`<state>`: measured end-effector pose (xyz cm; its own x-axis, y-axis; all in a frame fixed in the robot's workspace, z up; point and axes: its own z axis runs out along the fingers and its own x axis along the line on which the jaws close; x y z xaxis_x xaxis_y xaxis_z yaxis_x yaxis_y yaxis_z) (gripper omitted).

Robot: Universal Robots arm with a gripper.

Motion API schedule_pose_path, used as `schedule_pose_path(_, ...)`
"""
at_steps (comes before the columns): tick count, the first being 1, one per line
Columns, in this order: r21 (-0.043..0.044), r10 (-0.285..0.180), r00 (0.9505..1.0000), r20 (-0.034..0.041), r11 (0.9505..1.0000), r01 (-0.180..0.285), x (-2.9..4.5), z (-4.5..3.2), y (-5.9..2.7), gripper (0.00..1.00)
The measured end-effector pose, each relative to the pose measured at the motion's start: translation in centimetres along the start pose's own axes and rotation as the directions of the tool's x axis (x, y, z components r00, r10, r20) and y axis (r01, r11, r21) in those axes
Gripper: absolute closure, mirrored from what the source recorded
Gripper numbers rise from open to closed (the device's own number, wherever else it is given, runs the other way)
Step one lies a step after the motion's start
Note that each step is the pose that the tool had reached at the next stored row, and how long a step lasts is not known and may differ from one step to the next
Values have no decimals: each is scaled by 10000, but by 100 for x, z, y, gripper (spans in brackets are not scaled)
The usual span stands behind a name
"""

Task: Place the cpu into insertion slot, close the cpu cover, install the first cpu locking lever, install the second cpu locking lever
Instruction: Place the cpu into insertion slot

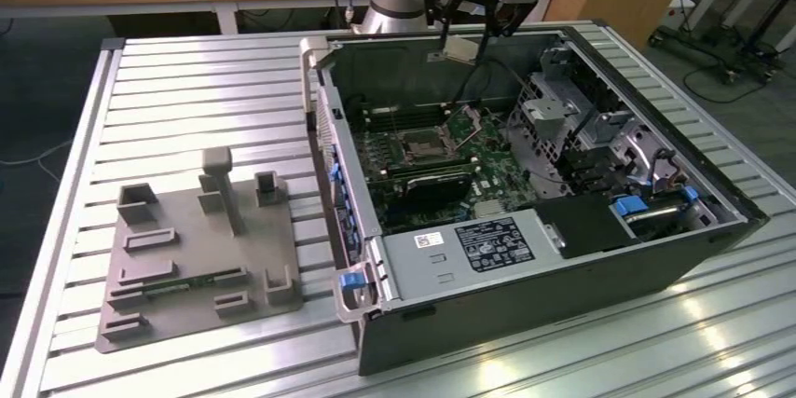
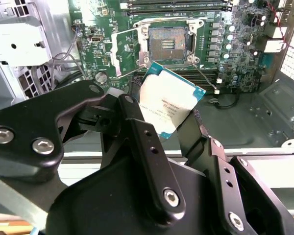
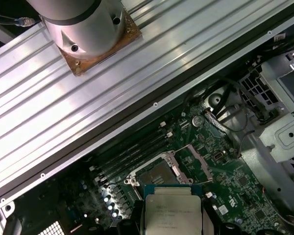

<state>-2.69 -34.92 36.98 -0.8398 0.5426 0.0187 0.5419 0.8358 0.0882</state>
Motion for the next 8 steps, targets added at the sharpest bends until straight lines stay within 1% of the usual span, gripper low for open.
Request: schedule_pose_path(8,-1,38,10000,4,10000,-38,0,1,0,46)
